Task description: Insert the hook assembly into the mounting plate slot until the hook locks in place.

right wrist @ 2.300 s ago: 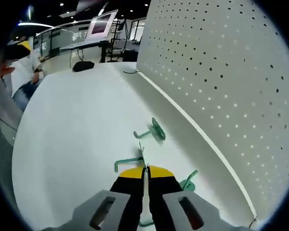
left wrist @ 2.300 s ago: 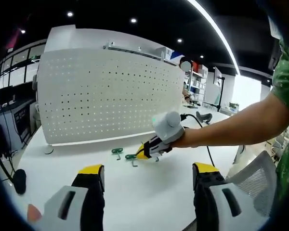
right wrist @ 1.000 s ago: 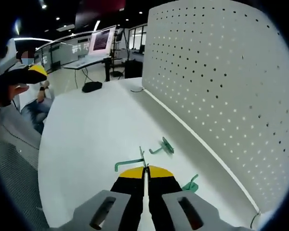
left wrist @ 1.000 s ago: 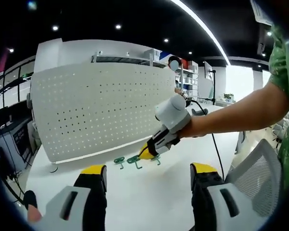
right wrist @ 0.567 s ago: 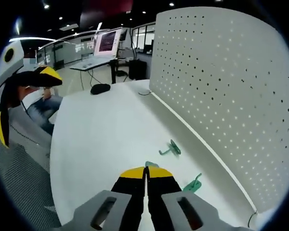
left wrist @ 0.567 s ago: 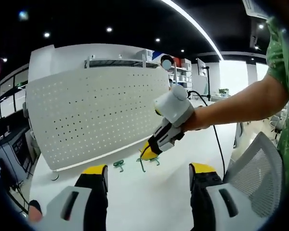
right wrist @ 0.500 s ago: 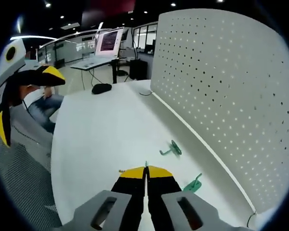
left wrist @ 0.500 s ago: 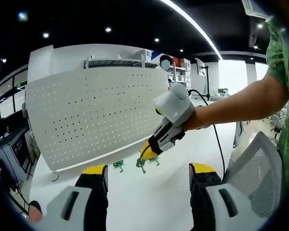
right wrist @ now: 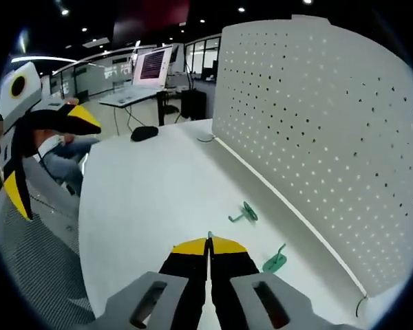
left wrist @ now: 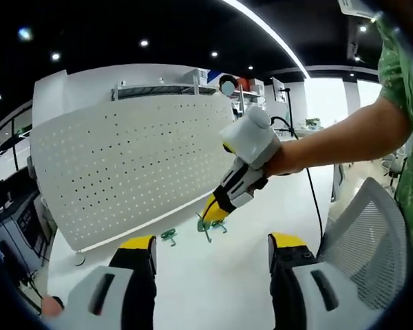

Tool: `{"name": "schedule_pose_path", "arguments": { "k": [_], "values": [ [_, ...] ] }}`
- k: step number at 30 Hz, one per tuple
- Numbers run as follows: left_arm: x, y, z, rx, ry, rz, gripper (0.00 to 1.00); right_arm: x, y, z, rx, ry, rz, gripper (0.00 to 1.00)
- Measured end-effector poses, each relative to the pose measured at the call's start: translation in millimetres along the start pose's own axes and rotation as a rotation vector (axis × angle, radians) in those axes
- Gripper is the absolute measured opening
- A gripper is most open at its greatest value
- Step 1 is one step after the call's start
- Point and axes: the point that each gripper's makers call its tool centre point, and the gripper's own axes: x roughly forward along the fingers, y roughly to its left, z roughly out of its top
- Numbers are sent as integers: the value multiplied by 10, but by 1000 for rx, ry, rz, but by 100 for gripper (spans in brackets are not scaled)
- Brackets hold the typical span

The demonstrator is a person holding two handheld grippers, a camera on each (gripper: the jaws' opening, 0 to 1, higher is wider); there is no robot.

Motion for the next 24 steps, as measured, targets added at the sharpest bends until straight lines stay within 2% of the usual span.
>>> {"name": "schedule_pose_path", "arguments": {
  "k": [10, 19, 24],
  "values": [
    [103, 17, -26, 100, 12, 0, 65, -147, 55, 214, 88, -71, 28, 0],
    [129, 78, 6, 100, -7, 11, 64, -266, 137, 428, 212, -150, 87, 0],
    [161, 130, 29, 115, -28, 19, 61, -331, 177, 526, 250, -182, 109, 0]
  ]
}}
